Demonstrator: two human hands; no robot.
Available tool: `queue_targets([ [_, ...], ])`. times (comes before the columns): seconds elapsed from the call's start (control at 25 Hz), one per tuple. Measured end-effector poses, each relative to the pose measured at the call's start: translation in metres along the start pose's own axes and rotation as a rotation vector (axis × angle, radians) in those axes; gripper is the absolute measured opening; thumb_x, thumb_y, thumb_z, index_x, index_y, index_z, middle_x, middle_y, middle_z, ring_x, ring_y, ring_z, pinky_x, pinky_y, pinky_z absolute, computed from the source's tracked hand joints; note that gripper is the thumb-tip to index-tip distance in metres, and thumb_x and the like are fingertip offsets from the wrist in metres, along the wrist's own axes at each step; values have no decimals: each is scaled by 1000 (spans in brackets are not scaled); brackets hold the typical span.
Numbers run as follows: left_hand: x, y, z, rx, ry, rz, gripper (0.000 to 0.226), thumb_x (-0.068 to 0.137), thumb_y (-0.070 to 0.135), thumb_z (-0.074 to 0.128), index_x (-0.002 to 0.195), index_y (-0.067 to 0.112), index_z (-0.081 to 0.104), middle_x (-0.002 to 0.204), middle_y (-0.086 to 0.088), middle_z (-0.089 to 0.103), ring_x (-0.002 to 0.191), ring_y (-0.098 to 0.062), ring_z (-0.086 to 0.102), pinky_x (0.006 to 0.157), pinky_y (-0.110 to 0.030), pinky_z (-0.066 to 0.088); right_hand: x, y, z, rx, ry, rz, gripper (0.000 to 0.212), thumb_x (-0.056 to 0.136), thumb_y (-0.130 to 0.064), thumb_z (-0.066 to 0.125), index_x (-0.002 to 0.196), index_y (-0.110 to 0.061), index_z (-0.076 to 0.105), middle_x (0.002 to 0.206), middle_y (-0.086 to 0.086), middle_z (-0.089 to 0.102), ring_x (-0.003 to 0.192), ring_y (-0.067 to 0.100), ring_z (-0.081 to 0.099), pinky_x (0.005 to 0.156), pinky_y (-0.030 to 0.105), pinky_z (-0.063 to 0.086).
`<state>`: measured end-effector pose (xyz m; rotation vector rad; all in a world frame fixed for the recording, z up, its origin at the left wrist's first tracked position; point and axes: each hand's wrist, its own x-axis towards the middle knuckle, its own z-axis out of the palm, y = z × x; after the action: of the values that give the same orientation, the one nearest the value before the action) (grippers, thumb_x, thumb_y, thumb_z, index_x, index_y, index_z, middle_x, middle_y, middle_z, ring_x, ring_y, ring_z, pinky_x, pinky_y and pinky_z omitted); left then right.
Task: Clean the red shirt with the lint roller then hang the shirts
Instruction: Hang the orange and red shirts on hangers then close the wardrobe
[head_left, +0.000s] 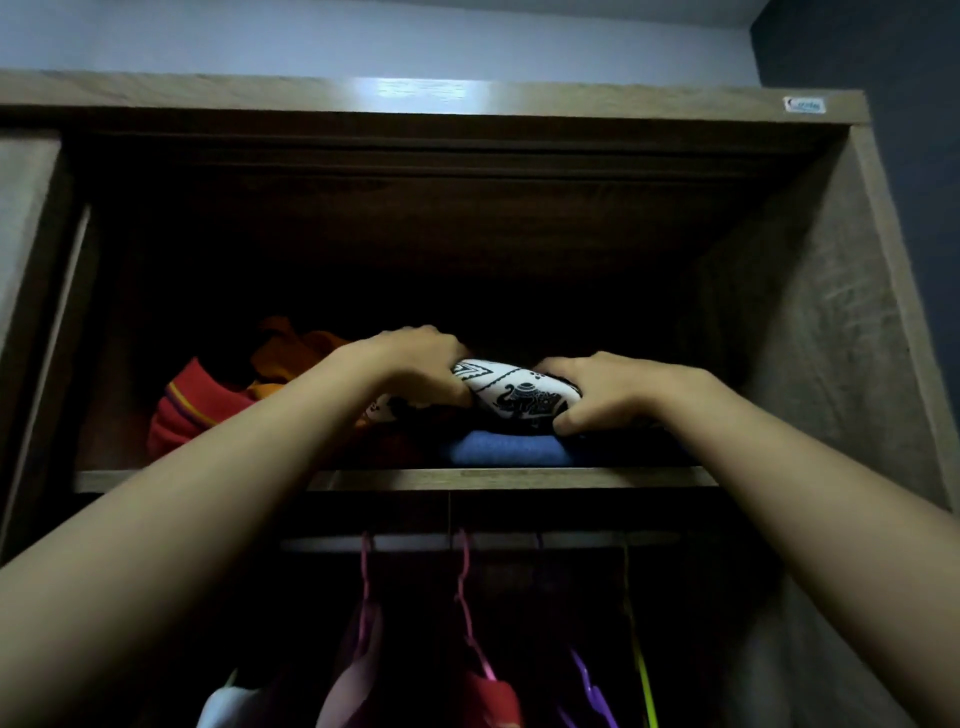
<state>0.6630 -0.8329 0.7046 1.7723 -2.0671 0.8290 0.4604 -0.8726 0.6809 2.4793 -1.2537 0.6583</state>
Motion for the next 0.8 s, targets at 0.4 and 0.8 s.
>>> queue_targets([
  [0.4,13,5,-5,39,-26,25,10,71,30,61,68,26,53,72,4,60,69,-17,60,65,-30,51,8,9,14,-193,230,-87,51,76,-27,63,120,-39,40,114,10,62,101,35,59,83,43,51],
  [0.8,42,101,30,96,222,218,38,83,35,55,116,18,48,116,-15,60,100,-36,60,69,-35,40,-51,88,-18,-808,183,29,67,89,-18,51,141,-39,14,134,1,46,116,27,55,81,40,51],
])
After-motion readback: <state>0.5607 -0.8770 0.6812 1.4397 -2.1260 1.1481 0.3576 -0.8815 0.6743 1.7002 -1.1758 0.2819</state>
